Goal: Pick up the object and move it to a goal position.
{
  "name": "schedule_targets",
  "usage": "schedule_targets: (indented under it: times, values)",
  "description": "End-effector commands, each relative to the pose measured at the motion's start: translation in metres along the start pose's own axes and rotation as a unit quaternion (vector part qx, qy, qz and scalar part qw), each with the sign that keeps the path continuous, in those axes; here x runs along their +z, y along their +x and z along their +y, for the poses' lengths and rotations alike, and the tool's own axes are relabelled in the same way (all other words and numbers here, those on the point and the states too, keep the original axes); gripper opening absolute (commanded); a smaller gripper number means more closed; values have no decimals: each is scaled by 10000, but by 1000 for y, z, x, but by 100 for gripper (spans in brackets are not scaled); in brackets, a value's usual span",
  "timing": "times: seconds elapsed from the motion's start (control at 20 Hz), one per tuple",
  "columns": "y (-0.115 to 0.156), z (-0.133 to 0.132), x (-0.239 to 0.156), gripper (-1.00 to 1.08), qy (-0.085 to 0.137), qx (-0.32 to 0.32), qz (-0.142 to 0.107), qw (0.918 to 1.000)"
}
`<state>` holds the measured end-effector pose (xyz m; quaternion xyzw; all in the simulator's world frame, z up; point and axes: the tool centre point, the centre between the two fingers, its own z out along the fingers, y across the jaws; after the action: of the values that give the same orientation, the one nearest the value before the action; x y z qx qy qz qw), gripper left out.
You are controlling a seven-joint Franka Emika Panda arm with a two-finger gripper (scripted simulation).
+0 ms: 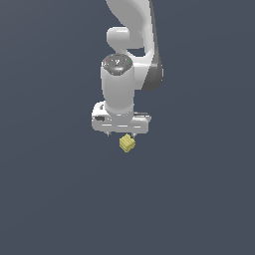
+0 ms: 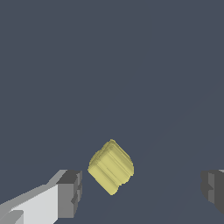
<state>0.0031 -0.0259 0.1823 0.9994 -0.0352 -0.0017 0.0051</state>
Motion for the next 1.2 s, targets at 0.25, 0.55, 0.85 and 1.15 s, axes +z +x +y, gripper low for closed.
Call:
schedule_targets:
  times: [0.25, 0.55, 0.85, 1.15]
  values:
    - [-3, -1, 6, 100, -3, -217, -3, 9998]
    - [-8, -3, 19, 100, -9, -677, -4, 9977]
    - [-18, -6, 37, 100, -10, -1393, -2, 9903]
    - [-30, -11, 59, 100, 0, -2254, 4, 9743]
